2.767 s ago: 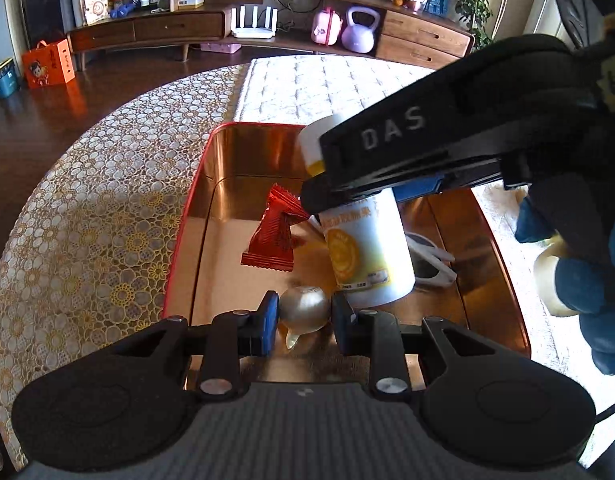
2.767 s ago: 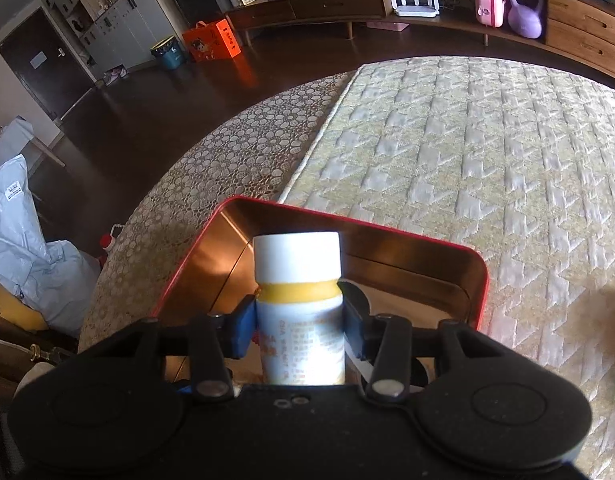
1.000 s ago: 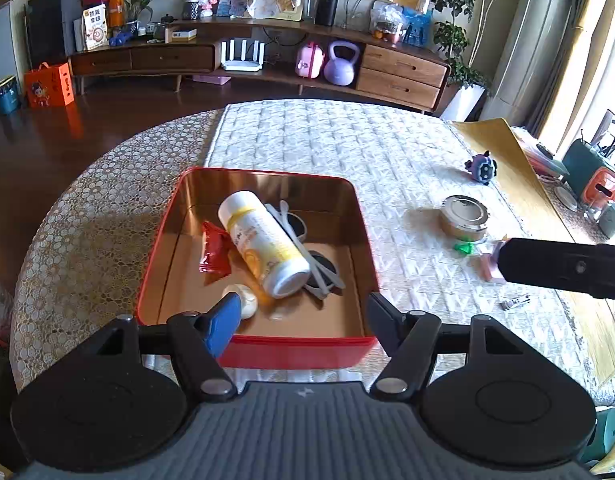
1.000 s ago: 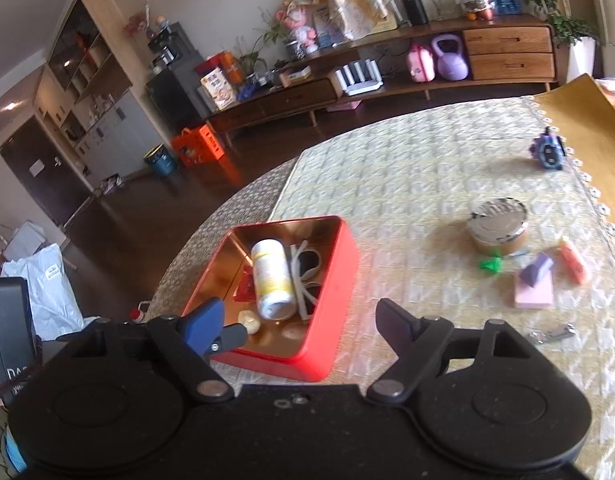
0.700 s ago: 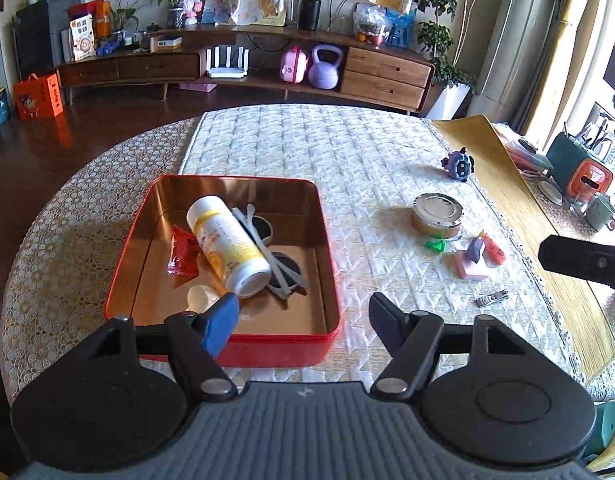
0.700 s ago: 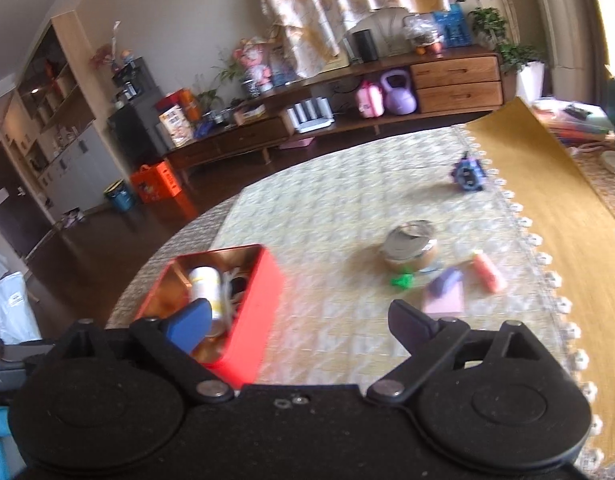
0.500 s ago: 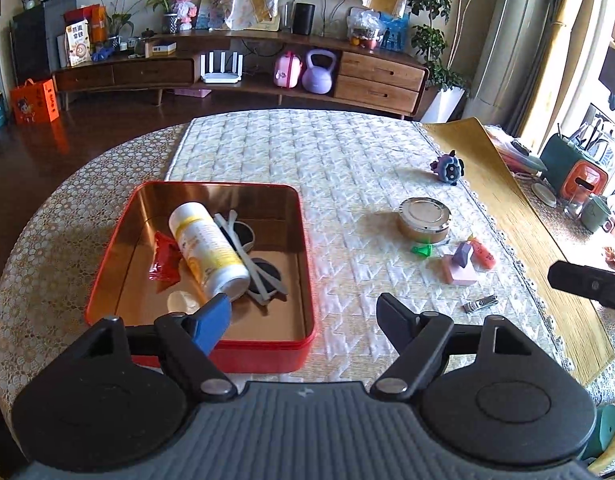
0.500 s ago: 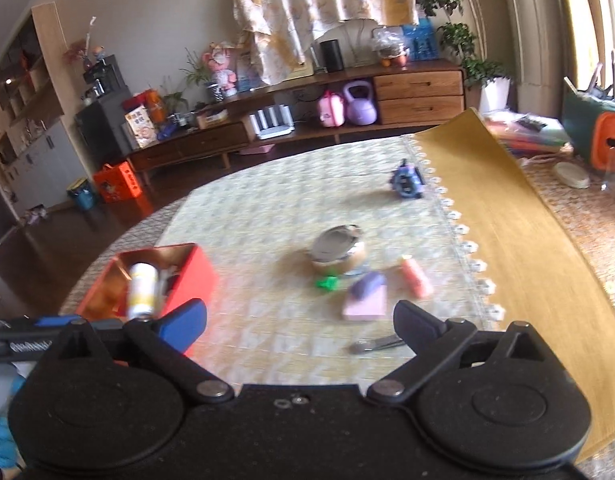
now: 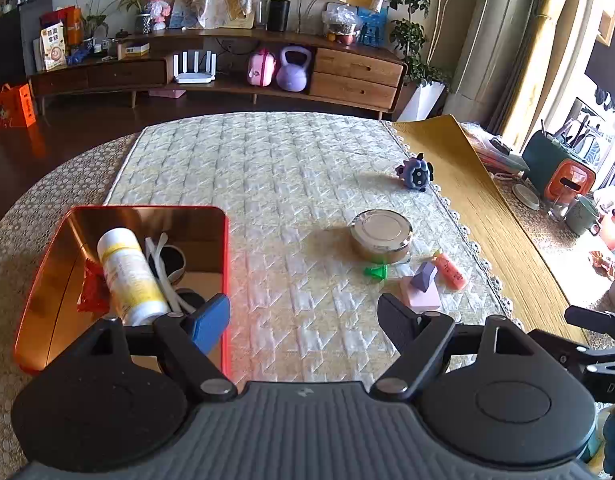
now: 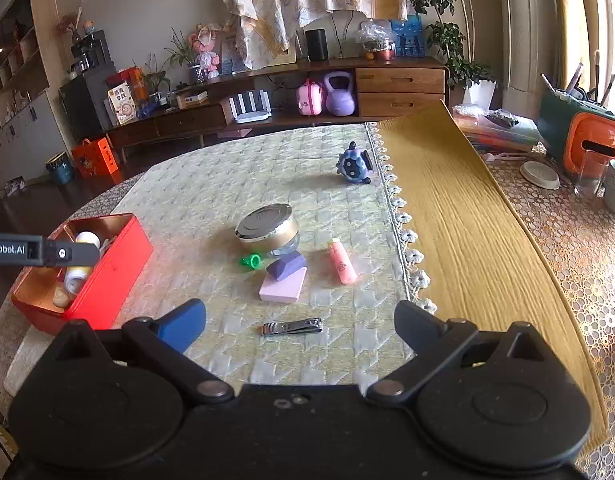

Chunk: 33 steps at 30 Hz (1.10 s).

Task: Organize rigid objects
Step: 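Move the left gripper to the silver round compact while the right moves to the pink tube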

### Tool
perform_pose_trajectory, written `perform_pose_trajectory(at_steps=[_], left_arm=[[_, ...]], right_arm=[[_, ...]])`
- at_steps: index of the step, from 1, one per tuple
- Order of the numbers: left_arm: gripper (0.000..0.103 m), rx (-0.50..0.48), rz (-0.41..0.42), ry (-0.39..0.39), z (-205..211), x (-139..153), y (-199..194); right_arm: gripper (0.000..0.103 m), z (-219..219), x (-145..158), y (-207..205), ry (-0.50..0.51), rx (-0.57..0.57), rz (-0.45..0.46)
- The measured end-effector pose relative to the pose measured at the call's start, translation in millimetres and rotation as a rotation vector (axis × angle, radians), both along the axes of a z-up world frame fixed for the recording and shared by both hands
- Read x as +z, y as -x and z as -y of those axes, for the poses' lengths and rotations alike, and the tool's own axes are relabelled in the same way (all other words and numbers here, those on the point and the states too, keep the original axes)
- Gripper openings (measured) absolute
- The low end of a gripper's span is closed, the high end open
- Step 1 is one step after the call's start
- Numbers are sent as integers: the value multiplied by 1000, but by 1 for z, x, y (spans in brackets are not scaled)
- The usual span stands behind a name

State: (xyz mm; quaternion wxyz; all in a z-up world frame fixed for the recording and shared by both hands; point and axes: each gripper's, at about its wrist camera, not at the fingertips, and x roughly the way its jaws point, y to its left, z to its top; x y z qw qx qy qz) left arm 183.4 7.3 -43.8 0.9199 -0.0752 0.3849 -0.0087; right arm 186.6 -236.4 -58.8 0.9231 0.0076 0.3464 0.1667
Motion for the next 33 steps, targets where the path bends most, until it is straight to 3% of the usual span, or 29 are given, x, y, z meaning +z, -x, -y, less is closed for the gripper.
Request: perform_pose_trajectory(at_steps=[6,12,22,33], left_arm=[[83,-41,-5,-27,30,-1,-37],[83,-76,-54,3,54,-13,-84],[83,-31,-179,105,65,-51,-151],[83,6,-234,155,76,-76,-190]], right_arm=[[101,8,-11,-22,27,25,-16],[99,11,-19,-48,28,55,-32],[85,9,-39,-81,55,130,-61],[81,1,-57,-106,81,162,-82]])
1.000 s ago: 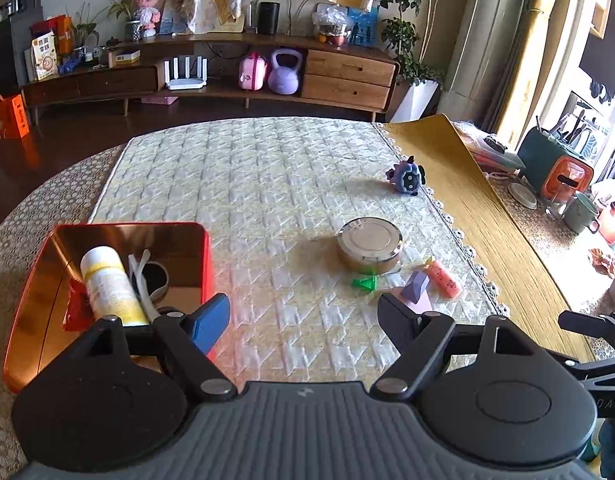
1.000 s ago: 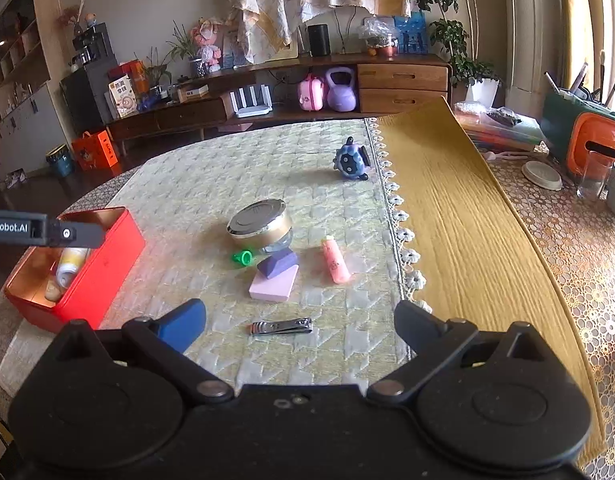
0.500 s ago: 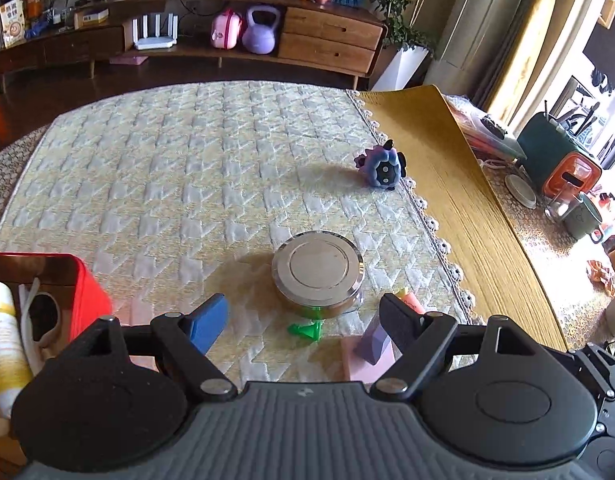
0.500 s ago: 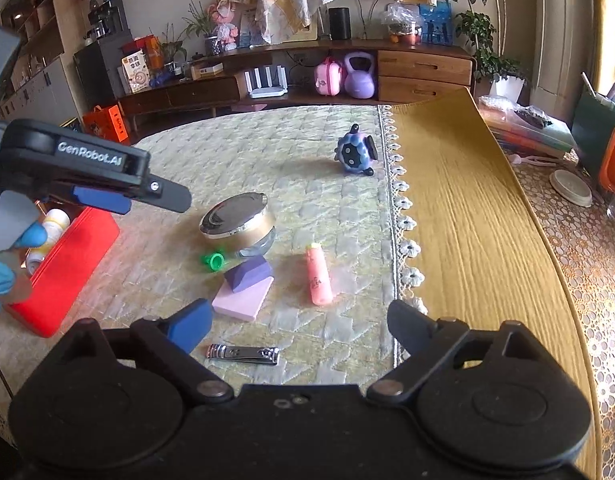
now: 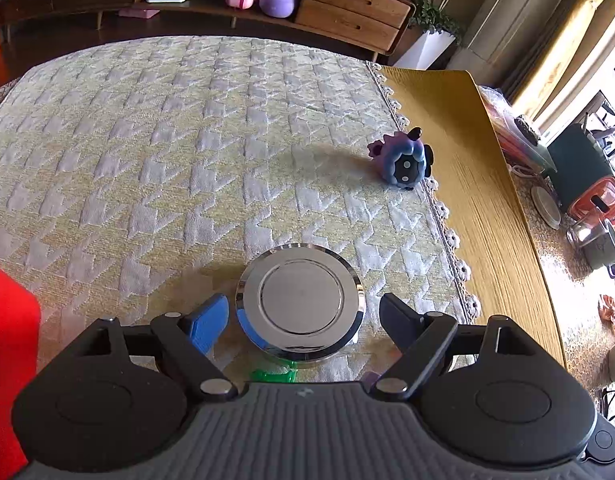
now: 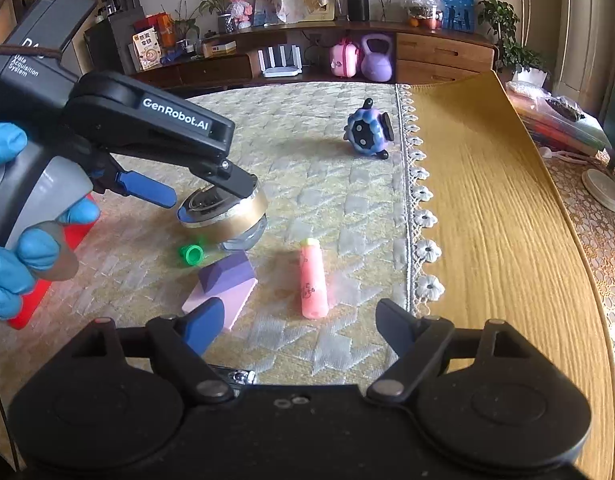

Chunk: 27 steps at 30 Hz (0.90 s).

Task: Organize rigid objects
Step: 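Move the left gripper to the silver round compact while the right moves to the pink tube, then grasp the silver compact with the left gripper while the right grasps the pink tube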

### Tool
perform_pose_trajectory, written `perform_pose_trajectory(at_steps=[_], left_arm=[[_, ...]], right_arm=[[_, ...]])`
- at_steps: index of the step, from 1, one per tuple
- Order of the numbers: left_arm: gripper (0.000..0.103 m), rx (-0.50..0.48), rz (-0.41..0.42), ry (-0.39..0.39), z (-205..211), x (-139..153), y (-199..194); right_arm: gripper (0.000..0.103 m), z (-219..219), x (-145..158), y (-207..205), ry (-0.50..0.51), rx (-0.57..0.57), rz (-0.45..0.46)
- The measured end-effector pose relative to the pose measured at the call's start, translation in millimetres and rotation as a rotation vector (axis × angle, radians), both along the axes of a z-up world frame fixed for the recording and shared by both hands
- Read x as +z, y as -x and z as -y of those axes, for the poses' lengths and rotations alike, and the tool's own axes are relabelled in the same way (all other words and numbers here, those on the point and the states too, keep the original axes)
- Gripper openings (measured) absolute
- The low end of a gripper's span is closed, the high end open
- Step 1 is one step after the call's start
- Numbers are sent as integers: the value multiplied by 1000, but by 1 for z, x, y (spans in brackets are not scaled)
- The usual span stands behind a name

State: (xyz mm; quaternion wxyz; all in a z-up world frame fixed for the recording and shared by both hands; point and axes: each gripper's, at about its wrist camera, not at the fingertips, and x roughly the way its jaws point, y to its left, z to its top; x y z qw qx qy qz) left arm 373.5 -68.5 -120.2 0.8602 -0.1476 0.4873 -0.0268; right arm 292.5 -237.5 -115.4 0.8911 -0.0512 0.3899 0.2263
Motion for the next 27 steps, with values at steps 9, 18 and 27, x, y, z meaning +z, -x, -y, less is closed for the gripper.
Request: perform_pose_trajectory(at_steps=[9,18,27], left_arm=[[83,18,-18,9,2,-17,-13],[82,18,8,-11,3,-20,-13],[77,7,36,-39,3,-17,-8]], right_arm=[[60,-9,-15,-20,28,-3,-14],[34,-18,-16,-19,68,-16,40],[15,-19,-13,-17,58,-52,46]])
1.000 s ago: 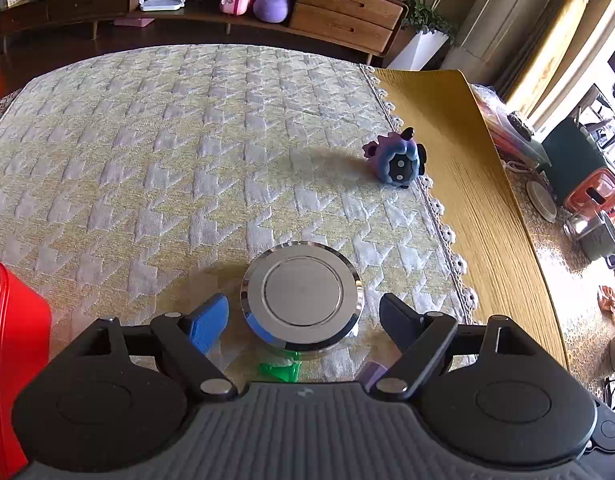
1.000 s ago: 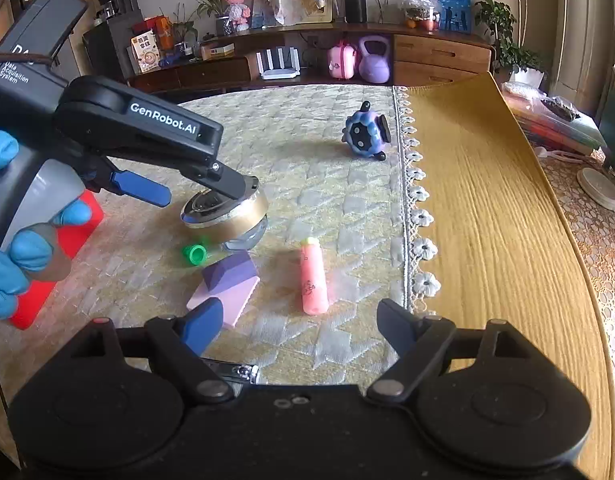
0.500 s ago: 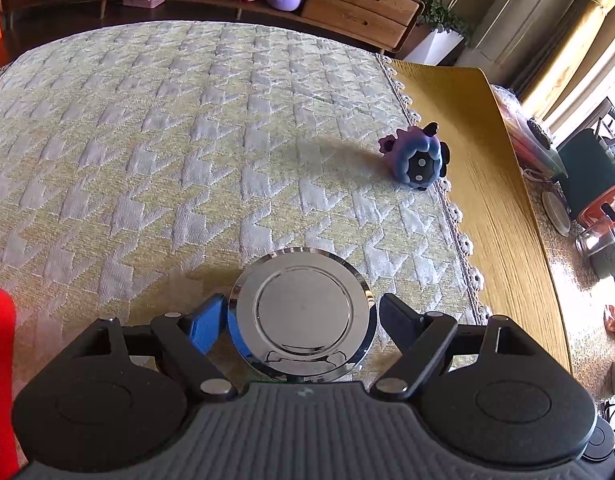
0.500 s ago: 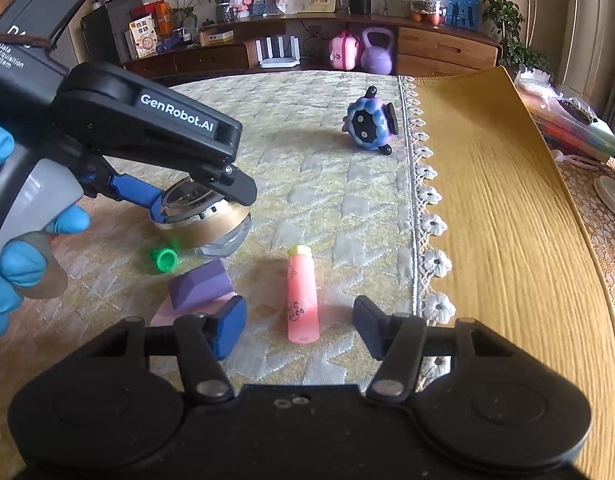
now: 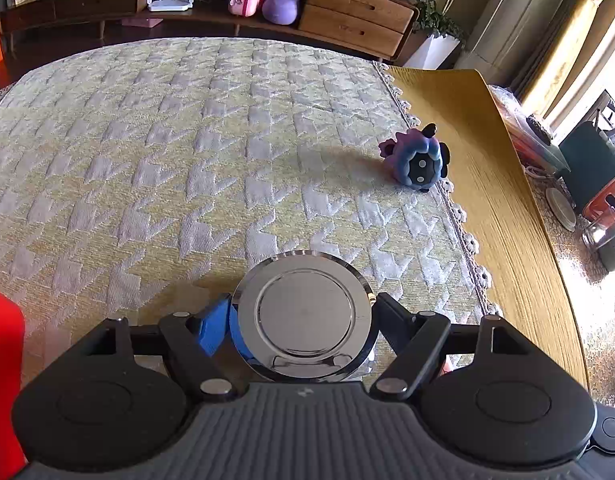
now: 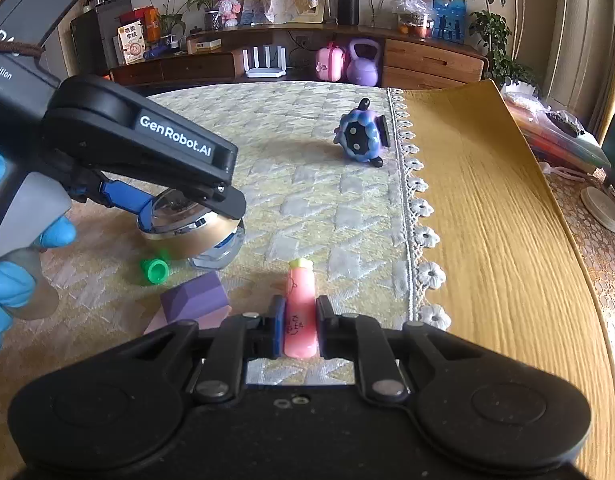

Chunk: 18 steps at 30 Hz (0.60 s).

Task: Organize rigid objects
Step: 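Grasp the silver compact with the left gripper while the right grasps the pink tube, then carry the silver compact and pink tube over the red tin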

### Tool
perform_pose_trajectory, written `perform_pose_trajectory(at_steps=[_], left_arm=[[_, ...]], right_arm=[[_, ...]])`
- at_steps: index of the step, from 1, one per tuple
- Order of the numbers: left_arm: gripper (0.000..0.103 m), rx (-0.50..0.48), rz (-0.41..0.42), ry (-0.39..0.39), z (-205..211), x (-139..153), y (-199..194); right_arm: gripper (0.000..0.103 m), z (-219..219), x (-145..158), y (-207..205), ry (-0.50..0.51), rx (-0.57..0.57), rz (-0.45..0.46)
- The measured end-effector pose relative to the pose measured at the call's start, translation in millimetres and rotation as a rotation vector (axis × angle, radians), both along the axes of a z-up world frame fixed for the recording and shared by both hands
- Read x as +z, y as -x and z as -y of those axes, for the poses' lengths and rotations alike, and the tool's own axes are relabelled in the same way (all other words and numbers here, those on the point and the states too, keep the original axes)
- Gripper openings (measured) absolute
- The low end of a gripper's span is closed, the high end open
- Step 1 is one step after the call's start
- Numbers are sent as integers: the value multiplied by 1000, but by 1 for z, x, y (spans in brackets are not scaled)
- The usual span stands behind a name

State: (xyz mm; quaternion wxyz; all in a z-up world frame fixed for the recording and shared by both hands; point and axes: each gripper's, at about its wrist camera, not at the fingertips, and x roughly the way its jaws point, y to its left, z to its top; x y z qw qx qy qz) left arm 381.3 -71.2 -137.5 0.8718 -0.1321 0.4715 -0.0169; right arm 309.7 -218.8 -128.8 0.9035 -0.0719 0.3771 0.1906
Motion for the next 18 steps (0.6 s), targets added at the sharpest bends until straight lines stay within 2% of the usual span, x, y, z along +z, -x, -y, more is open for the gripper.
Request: perform_pose_trajectory(at_steps=[7,18], left_arm=[[77,-7,19,-2,-3,12,12],[77,-35,34,-24,-11,41,53]], right_arm=[[15,5,8,8,-70,-44,-27],[15,6,42,41,-171,-68,-31]])
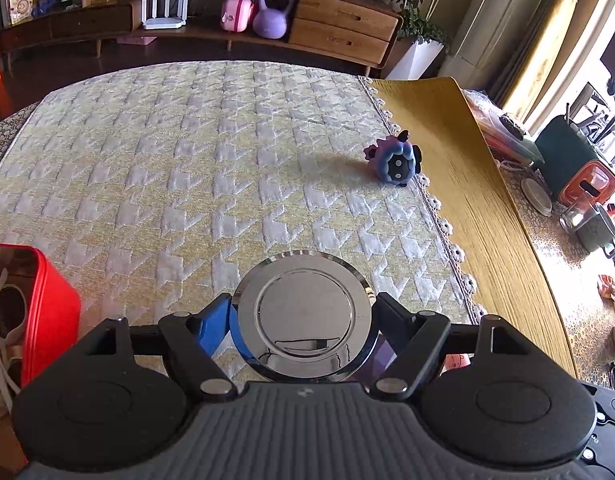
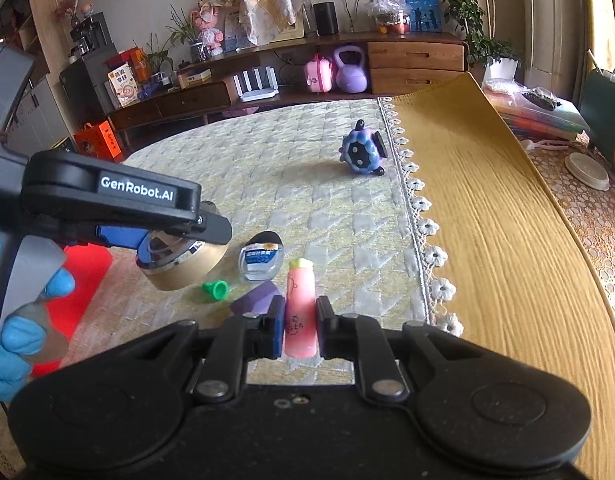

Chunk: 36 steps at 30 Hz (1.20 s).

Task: Organize rigid objects
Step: 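Carry the silver compact and pink tube over the red tin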

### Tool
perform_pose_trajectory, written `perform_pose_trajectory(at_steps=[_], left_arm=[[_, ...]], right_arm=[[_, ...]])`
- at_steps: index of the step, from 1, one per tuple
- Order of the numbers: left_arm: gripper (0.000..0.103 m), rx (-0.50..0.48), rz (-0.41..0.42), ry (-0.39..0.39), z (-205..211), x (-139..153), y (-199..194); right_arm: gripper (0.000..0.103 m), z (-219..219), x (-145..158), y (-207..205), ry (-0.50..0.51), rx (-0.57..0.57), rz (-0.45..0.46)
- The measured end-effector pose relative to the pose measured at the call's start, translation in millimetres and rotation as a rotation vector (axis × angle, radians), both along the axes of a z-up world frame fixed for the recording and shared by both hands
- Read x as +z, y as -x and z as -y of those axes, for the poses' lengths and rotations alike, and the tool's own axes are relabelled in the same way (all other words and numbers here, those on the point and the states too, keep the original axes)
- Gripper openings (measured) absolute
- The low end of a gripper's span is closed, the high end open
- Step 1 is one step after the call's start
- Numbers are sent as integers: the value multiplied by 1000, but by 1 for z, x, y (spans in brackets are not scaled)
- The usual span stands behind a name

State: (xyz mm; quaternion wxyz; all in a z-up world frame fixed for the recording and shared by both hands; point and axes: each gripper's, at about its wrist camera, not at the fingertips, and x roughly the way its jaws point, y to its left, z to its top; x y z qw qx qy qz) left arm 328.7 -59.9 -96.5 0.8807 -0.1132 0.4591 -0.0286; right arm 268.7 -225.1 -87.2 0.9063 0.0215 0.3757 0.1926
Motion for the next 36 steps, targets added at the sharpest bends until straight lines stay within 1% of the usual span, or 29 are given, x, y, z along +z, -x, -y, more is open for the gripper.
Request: perform_pose_trajectory(at_steps=[9,12,16,21,27,36], left_arm=[[77,6,10,13,-26,31,46],[77,-3,18,-2,-36,42,62],[77,6,21,-15,-59,54,84],[77,44,29,-35,-95,64,109],[77,98,30,-42,-141,69,131],[77,140,15,-71,-192,62,146]], right_arm=[[15,-15,27,33,-37,23,20],[15,-22,35,43,-50,38,25],[15,-35,45,55,-54,59,36],[15,-59,53,66,-53,94,41],[15,-90,59,76,-53,143,48],[15,-134,59,74,-46,203,37]])
